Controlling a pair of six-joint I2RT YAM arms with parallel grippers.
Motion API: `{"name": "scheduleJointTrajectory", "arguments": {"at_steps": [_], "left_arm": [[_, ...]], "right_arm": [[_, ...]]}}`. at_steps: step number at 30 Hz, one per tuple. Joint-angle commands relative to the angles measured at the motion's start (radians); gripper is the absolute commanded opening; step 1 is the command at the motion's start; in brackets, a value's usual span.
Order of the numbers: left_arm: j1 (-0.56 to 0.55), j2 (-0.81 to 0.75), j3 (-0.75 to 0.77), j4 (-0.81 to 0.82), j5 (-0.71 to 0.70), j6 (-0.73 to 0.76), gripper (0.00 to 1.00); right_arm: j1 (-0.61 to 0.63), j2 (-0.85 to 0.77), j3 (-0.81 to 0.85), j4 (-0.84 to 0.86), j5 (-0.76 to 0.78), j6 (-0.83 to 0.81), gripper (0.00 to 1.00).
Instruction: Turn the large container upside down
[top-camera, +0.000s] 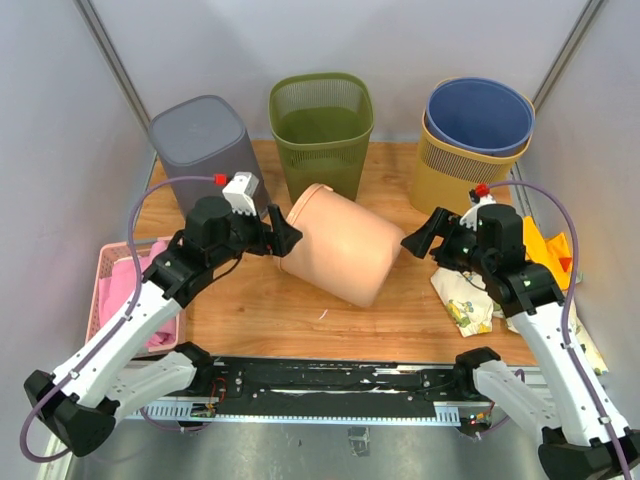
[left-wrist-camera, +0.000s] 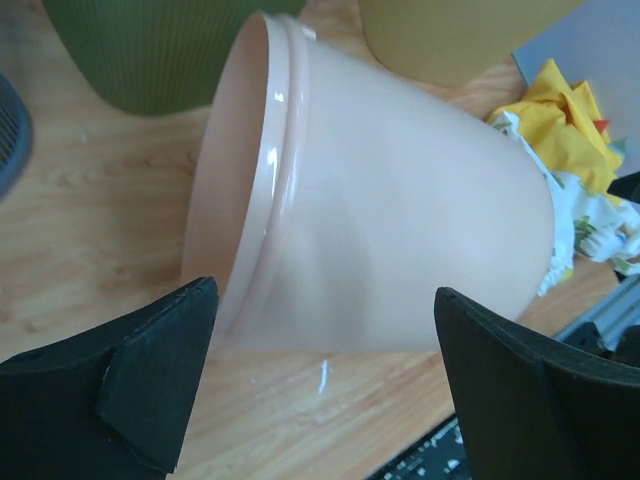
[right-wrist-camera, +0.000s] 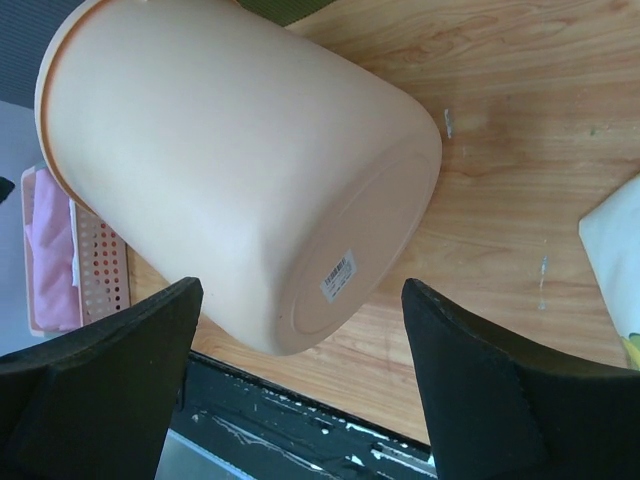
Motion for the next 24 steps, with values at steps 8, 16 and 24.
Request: {"name": "scheduleJointTrajectory", "arguments": {"at_steps": [8,16,24], "left_arm": [[0.012,0.283,0.230,-0.044,-0.043,0.247,0.86],[0.043,0.298,0.178,-0.007,0.049,0.226,0.65],[0.059,0.320,0.134,0.042,0.129,0.201,0.37]], "right_arm": [[-0.019,-0.040,-0.171,0.176,-0.184,0.262,0.83],[-0.019,-0.028,-0.354,0.487,-0.329,0.461,0.82],[-0.017,0.033,-0.315,0.527,-0.397,0.441,0.81]]}}
